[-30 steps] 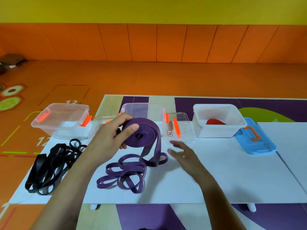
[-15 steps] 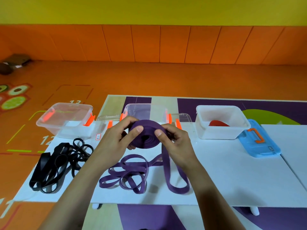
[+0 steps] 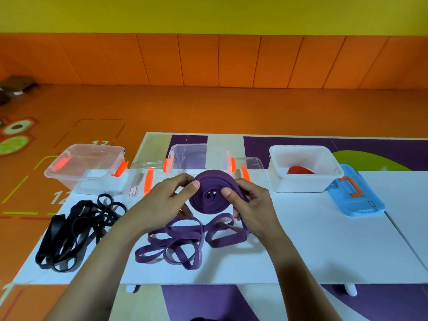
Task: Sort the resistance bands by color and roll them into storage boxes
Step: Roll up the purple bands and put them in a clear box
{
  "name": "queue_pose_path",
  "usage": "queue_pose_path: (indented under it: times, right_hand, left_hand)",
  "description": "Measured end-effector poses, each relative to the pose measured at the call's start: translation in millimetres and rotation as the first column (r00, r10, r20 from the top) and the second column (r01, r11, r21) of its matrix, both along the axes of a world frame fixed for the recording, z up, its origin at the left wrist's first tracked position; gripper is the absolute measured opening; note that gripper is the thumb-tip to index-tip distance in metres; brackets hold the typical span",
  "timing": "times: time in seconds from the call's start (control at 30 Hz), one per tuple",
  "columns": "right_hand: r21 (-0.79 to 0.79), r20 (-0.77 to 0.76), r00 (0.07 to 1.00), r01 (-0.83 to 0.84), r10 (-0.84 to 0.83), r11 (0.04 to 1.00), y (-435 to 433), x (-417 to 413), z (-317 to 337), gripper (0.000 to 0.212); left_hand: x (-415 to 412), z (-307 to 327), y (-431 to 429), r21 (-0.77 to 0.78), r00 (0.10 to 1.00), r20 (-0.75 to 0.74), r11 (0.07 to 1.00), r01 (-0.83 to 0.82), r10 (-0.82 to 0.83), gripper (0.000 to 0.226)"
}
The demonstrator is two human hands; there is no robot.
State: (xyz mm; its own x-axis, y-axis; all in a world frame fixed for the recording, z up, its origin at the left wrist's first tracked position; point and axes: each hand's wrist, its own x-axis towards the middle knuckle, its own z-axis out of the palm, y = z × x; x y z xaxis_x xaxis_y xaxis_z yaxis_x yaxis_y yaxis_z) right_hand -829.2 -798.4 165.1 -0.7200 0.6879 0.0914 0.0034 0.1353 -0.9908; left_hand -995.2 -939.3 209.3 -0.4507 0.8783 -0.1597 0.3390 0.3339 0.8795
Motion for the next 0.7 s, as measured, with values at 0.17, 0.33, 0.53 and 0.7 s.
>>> queue_pose_path:
  times: [0.17,0.33,0.53,0.7]
  right_hand:
    - [0.021,-0.042,0.993,-0.107,0.108,0.994,-5.4,-3.8,9.0,0.004]
    - [-0.039,-0.070,0.990,-0.123,0.120,0.992,-1.6,-2.0,14.2,0.014]
    - [-0.035,-0.033,0.998,-0.058,0.057,0.998,6.5,0.3,9.4,0.004]
    - [-0.044,-0.102,0.994,-0.045,0.041,0.998,1.3,-4.3,12.4,0.012]
  left_hand:
    - [-7.2,23.8,0.1,-0.014,0.973,-0.164,0.987,0.161,-0.161,0.023]
    - [-10.4,29.3,-1.5,-0.009,0.979,-0.050,0.980,0.197,-0.197,0.027]
    - [-12.3,23.1,-2.3,0.009,0.982,-0.038,0.983,0.183,-0.183,0.024]
    - [-12.1,22.3,-1.2,0.051,0.987,-0.021,0.986,0.162,-0.161,0.024]
